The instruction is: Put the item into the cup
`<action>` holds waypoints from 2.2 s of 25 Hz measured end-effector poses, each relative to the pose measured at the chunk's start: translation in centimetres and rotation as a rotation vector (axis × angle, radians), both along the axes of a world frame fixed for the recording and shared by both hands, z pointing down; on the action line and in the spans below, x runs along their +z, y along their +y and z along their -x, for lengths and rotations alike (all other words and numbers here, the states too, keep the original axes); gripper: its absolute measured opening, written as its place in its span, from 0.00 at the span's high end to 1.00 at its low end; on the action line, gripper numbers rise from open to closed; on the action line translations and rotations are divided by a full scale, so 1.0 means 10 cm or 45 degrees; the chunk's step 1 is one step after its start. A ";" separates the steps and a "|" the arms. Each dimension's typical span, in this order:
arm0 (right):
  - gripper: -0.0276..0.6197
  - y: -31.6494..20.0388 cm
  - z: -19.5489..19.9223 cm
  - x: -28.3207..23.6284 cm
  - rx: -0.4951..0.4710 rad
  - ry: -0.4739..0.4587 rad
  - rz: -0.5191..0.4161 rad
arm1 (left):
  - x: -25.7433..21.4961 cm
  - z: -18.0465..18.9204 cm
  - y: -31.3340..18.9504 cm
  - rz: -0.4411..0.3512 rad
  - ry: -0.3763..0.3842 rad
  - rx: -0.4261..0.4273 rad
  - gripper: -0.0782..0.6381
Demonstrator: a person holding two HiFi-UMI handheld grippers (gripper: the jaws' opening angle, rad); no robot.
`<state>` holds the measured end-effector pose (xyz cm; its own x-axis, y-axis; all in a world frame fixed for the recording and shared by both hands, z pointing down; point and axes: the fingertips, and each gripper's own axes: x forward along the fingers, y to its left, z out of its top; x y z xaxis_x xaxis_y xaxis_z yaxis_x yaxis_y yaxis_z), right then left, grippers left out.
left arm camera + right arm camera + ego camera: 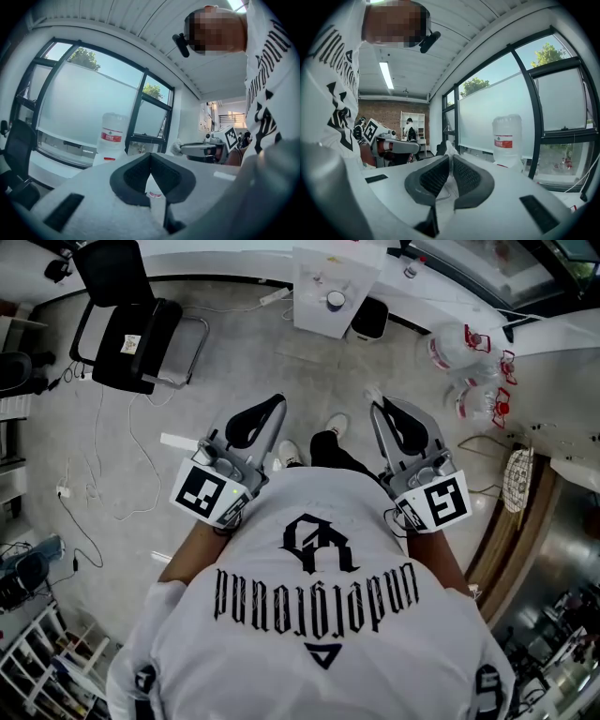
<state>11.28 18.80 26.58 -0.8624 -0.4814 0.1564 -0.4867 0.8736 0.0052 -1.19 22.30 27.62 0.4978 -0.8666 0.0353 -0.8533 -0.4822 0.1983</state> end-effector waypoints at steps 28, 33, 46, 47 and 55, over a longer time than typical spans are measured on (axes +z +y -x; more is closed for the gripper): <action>0.91 -1.92 -0.70 0.12 -0.054 -0.035 0.030 | 0.03 -0.89 -1.89 0.031 -0.028 0.029 0.87; 0.91 -2.05 -0.77 0.14 -0.011 -0.032 0.033 | 0.05 -0.91 -2.08 0.040 -0.020 0.059 0.87; 0.91 -2.45 -0.36 0.08 0.170 -0.021 0.019 | -0.05 -0.44 -2.66 0.008 -0.018 0.228 0.87; 0.91 -2.48 -0.31 0.08 0.183 -0.021 0.017 | -0.05 -0.37 -2.71 0.007 -0.016 0.239 0.87; 0.91 -2.66 0.22 0.00 0.281 -0.007 -0.005 | -0.13 0.17 -3.00 -0.027 0.001 0.338 0.87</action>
<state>9.05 -7.83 26.54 -0.7366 -0.6594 0.1502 -0.6664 0.7456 0.0051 -2.86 -7.74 26.35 0.7080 -0.7060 0.0177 -0.6961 -0.6933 0.1863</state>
